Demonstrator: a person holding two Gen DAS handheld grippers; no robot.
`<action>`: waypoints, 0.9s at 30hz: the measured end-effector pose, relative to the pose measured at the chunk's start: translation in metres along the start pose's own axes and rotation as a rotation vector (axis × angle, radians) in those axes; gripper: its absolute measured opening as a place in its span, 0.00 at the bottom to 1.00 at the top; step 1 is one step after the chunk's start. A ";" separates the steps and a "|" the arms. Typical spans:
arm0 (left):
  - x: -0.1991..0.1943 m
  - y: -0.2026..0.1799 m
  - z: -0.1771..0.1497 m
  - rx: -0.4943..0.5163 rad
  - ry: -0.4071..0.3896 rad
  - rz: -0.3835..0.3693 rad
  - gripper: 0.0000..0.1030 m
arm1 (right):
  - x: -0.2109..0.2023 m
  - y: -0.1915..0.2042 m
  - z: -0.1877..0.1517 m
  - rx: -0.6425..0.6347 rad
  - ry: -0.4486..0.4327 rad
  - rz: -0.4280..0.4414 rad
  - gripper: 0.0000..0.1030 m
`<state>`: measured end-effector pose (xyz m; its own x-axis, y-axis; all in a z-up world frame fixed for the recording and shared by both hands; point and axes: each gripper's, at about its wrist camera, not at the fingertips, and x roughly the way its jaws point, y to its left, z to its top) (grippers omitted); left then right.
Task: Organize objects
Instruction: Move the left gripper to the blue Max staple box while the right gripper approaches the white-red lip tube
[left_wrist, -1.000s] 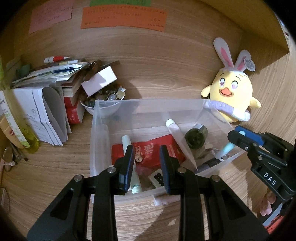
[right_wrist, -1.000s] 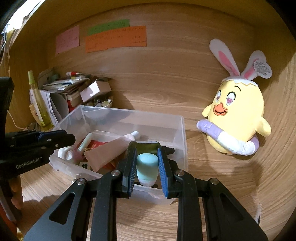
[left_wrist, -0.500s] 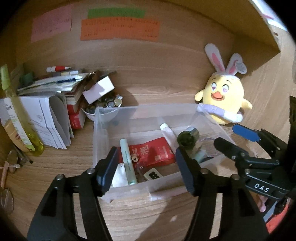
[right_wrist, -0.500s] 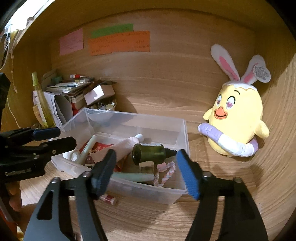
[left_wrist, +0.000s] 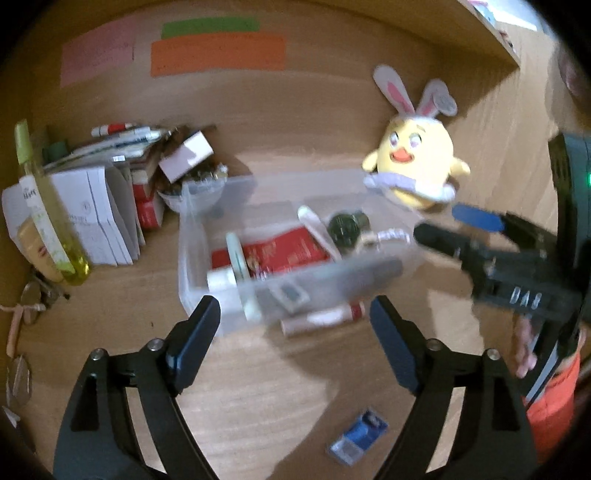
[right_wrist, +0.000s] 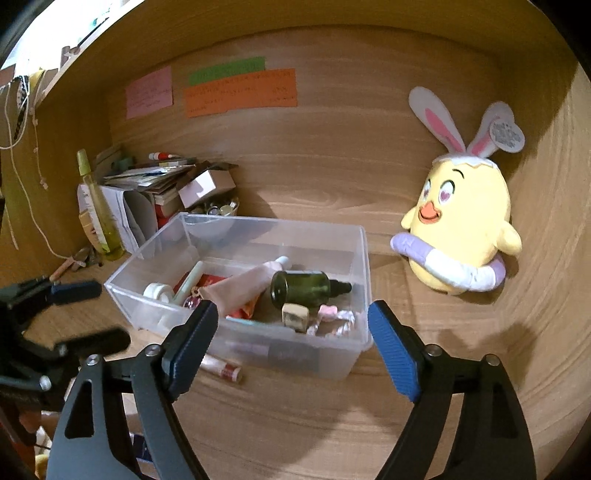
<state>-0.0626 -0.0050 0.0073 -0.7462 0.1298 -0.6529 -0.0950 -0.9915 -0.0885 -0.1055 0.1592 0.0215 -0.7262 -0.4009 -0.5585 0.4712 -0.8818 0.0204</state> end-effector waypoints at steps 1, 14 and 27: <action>0.001 -0.001 -0.005 0.003 0.014 0.000 0.81 | -0.002 -0.001 -0.002 0.005 0.002 -0.001 0.79; 0.008 -0.011 -0.053 0.016 0.157 -0.054 0.81 | -0.007 -0.008 -0.016 0.037 0.044 0.006 0.80; 0.015 -0.026 -0.079 0.066 0.220 -0.065 0.72 | -0.003 -0.003 -0.026 0.046 0.082 0.015 0.80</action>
<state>-0.0192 0.0232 -0.0599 -0.5759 0.1840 -0.7965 -0.1864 -0.9782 -0.0912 -0.0921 0.1699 0.0018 -0.6747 -0.3941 -0.6241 0.4569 -0.8870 0.0661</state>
